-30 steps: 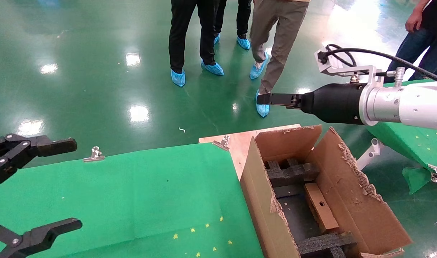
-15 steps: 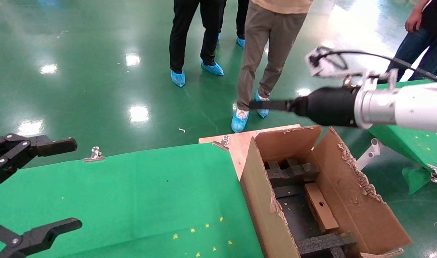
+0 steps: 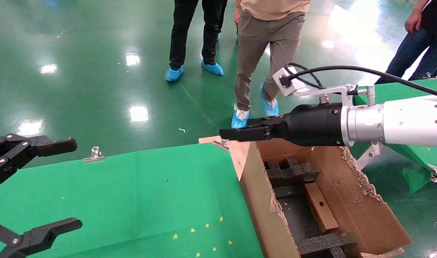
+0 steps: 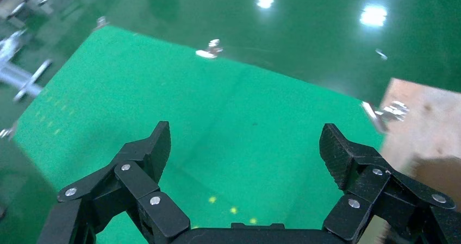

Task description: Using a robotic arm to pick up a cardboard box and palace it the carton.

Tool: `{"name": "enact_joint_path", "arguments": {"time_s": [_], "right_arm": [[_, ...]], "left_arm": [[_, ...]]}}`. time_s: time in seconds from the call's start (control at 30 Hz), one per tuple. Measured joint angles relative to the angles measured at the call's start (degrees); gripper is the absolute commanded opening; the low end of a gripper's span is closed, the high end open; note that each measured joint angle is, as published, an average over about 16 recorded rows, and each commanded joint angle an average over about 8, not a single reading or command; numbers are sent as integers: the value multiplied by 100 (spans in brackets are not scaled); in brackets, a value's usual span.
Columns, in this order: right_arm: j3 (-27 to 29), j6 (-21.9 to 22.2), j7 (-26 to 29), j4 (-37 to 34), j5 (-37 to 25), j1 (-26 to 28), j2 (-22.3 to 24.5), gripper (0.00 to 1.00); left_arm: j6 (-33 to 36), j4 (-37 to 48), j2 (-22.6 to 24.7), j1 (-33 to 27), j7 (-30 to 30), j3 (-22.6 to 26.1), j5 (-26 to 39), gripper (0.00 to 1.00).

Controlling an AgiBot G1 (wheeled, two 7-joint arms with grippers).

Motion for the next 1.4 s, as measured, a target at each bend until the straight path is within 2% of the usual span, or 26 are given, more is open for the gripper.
{"name": "enact_joint_path", "arguments": {"time_s": [1.07,1.4], "right_arm": [[3161,-2378,-4377,-126,1901,-2174,-601,100],[3892,-2926,-5342,-155,2346,-2677,-741,100]], "left_arm": [[-2,0,-2,-1,2,4,-3,100],[-3,1,-2,0,3,4,-4,100]]}}
